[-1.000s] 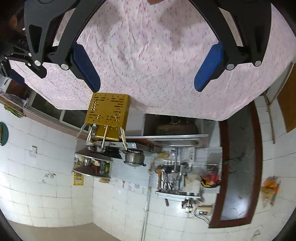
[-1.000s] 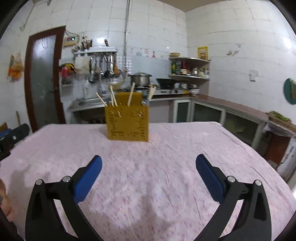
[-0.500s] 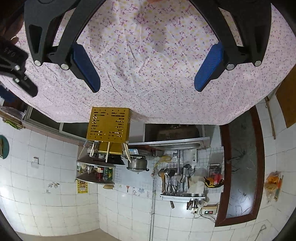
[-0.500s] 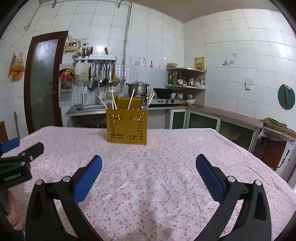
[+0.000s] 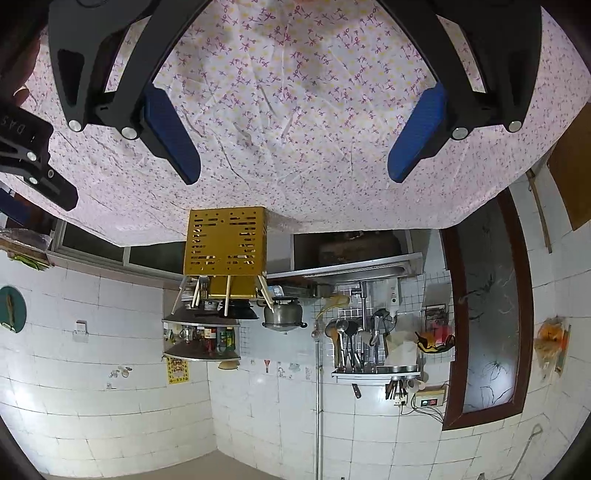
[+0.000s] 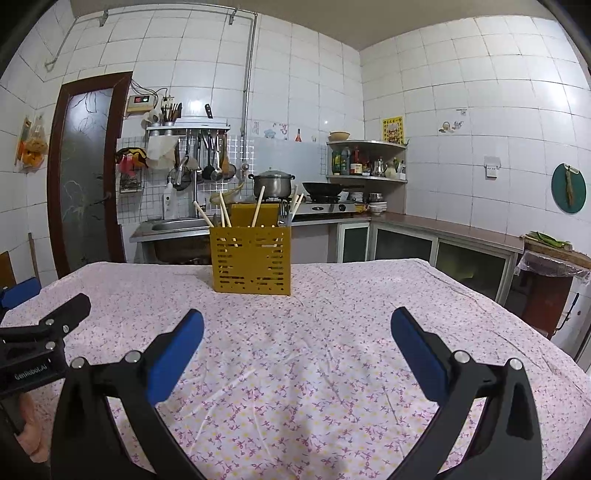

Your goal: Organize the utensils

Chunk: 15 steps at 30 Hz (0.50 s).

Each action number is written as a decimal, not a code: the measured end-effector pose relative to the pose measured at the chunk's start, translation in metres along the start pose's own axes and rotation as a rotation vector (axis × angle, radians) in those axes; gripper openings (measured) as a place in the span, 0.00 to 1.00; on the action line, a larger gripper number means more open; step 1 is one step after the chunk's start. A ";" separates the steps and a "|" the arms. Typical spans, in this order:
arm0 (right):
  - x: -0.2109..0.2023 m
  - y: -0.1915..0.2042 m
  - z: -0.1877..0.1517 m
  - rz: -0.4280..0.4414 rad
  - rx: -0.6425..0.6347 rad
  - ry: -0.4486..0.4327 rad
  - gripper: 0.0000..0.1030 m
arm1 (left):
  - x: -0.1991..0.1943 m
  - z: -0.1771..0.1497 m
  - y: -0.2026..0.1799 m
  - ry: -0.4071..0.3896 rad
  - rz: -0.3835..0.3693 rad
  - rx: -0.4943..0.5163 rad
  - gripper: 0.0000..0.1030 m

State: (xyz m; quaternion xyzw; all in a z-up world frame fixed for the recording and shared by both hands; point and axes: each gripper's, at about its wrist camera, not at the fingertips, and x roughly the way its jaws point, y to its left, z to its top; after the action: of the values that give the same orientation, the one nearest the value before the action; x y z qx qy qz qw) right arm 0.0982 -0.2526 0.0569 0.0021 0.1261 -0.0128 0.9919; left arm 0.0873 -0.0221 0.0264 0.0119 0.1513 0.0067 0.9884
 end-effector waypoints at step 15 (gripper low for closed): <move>0.001 0.004 -0.001 0.003 -0.019 0.004 0.96 | -0.006 0.001 0.000 -0.031 -0.002 -0.015 0.95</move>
State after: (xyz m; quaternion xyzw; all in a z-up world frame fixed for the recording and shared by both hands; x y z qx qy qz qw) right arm 0.0988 -0.2488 0.0560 -0.0070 0.1284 -0.0103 0.9916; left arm 0.0820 -0.0221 0.0295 0.0044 0.1360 0.0067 0.9907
